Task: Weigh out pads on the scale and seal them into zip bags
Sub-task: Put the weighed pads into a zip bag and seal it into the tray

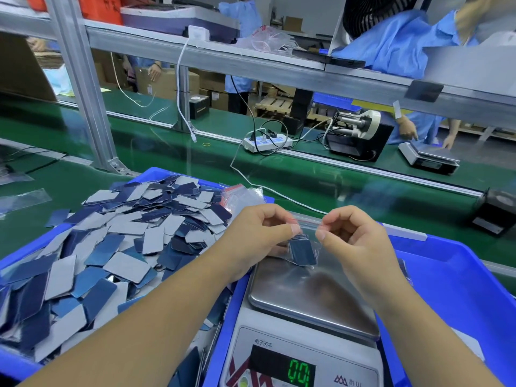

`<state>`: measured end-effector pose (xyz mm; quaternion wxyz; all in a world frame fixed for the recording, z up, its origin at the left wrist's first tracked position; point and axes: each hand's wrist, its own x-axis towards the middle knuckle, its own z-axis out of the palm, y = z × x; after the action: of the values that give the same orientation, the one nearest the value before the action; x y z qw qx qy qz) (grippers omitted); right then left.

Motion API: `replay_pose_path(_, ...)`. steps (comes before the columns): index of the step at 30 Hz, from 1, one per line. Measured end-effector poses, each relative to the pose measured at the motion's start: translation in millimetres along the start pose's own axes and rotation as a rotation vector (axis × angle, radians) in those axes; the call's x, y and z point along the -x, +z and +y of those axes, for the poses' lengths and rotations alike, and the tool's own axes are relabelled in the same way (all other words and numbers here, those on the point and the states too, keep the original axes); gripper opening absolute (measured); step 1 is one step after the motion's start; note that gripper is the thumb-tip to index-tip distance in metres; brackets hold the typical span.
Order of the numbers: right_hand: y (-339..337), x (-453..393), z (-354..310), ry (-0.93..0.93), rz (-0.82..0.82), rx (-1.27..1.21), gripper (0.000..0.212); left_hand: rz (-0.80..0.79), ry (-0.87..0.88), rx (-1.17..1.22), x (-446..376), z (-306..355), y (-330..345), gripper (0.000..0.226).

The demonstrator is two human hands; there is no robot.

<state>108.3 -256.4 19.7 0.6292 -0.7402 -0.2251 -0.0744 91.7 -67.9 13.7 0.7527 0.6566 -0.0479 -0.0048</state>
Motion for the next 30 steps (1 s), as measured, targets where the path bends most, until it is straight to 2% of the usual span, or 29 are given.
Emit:
replay_pose_path(3, 1.1, 0.4, -2.2, 0.002, 0.029, -0.003, 0.019, -0.033, 0.002, -0.016, 0.8, 0.2, 0.6, 0.024)
replay_pose_path(14, 7.7, 2.4, -6.0, 0.021, -0.027, -0.057, 0.018, -0.051, 0.028, -0.075, 2.2, -1.2, 3.9, 0.025)
replay_pose_path(18, 8.3, 2.9, -5.7, 0.027, -0.038, -0.063, 0.019, -0.063, 0.052, -0.111, 3.1, 0.8, 5.7, 0.007)
replay_pose_path(21, 8.6, 3.6, -5.5, 0.028, -0.041, -0.058, 0.018, -0.065, 0.069, -0.136, 2.9, -0.5, 5.7, 0.005)
replay_pose_path(24, 7.1, 3.7, -6.1, 0.025, -0.038, -0.069, 0.023, -0.061, 0.070, -0.138, 1.8, -1.8, 5.0, 0.006)
replay_pose_path(27, 4.1, 3.0, -6.7, 0.028, -0.034, -0.086, 0.036, -0.057, 0.055, -0.128, 1.0, -1.8, 3.8, 0.004)
replay_pose_path(30, 2.1, 2.4, -8.7, 0.051, -0.022, -0.087, 0.039, -0.068, 0.050, -0.135, 1.2, -1.1, 2.9, 0.003)
